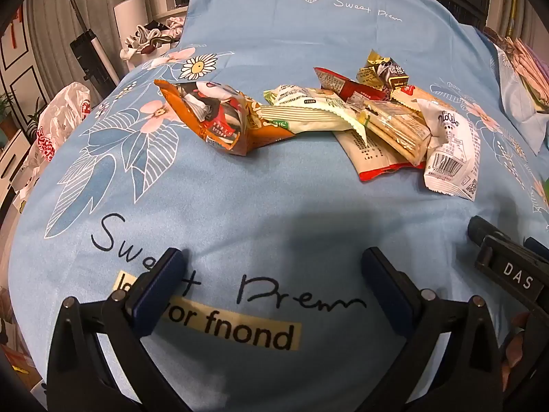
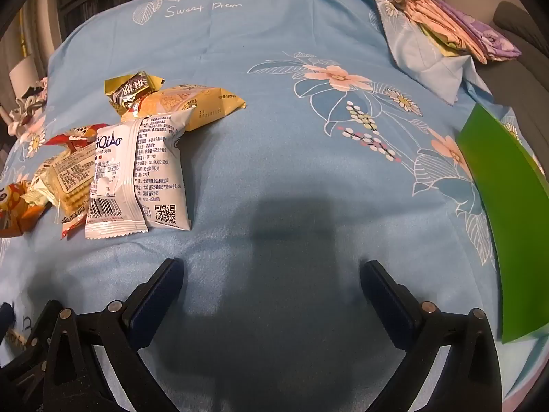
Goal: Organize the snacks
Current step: 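Close the right gripper on the white Oibo biscuit pack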
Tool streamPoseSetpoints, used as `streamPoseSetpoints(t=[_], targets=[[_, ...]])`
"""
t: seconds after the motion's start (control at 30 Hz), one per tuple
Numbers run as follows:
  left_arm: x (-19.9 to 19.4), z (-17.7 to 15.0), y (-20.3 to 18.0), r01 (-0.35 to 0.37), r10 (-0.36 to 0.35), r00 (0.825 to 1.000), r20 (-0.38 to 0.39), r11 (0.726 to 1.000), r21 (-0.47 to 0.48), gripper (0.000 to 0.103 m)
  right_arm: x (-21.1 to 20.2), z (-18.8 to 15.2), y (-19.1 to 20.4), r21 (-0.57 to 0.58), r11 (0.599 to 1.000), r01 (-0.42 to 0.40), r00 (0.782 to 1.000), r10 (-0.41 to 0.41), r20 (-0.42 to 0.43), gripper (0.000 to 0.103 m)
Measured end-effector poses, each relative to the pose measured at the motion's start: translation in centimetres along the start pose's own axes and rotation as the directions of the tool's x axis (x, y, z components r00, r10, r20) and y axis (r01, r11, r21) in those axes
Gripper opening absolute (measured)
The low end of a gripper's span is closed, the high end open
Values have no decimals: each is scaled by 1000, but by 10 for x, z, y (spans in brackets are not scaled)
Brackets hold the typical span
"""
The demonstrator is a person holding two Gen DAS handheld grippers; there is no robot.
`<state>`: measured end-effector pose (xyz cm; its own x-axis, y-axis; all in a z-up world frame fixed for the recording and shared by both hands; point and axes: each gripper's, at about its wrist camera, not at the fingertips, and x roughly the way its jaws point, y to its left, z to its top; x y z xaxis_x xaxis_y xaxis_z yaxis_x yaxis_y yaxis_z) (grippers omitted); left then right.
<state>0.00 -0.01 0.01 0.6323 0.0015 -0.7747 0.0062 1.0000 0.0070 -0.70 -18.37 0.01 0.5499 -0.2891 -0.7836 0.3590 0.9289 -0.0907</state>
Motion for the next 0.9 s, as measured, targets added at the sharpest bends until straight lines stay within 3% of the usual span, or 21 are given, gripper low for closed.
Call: streamPoseSetpoints(t=[0.2,0.27,0.4,0.47,0.57,0.67,0.9], targets=[[0,0,-1,0,0,1000,-3,1000,0,103,-3,0,-4,9,998,-65,998,64,19,103],[0,0,0,2,-2,1000,-2,1000,-2,103,-2,1,-2,-4,992,-128,991,128,27,103],[-1,-1,-1,1,-1,1000,-1,1000,-1,103,-1,13,4,14,955,-295,954,294,56,102],[-2,-1,-1,0,0,1000,-1,1000,0,103,0,21,6,18,941,-337,940,335,69,99],[0,0,0,3,-3,1000,-3,1000,-2,103,5,32,22,-23,950,-313,947,313,76,91],[-1,0,0,2,-2,1000,-3,1000,-2,103,15,48,45,-66,944,-323,943,327,56,69],[0,0,0,2,-2,1000,-3,1000,-2,103,27,66,55,-7,944,-331,942,331,55,53]])
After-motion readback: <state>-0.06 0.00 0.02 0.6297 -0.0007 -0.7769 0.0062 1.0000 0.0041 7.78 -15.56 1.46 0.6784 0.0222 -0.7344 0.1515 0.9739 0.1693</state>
